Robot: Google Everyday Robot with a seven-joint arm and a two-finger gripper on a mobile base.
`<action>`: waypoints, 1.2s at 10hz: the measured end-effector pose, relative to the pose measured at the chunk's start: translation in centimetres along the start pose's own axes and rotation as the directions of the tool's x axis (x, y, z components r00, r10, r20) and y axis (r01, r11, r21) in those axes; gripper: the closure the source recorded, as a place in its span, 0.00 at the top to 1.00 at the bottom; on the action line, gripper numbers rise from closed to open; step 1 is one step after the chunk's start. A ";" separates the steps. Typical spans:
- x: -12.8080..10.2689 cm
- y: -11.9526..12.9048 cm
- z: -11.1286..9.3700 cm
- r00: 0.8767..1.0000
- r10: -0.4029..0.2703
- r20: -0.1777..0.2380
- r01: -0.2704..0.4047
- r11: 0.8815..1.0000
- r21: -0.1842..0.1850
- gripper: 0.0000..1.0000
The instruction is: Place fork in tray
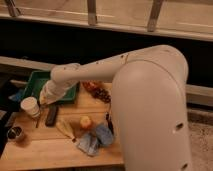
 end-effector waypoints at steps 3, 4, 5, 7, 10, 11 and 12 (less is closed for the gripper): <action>0.0 0.2 0.0 1.000 0.000 0.002 0.000 1.000 -0.002 0.00; -0.1 0.0 -0.1 1.000 0.003 0.005 -0.003 1.000 0.000 0.00; -0.1 0.0 -0.1 1.000 0.003 0.004 -0.003 1.000 0.001 0.00; -0.8 0.3 -0.1 1.000 -0.008 0.026 0.008 1.000 -0.002 0.00; -5.0 -0.9 -1.0 0.996 -0.019 0.087 0.020 1.000 -0.005 0.00; -6.9 -1.8 -1.5 0.993 -0.014 0.115 0.016 1.000 -0.012 0.00; -8.2 -2.6 -2.0 0.990 -0.009 0.138 0.011 1.000 -0.014 0.00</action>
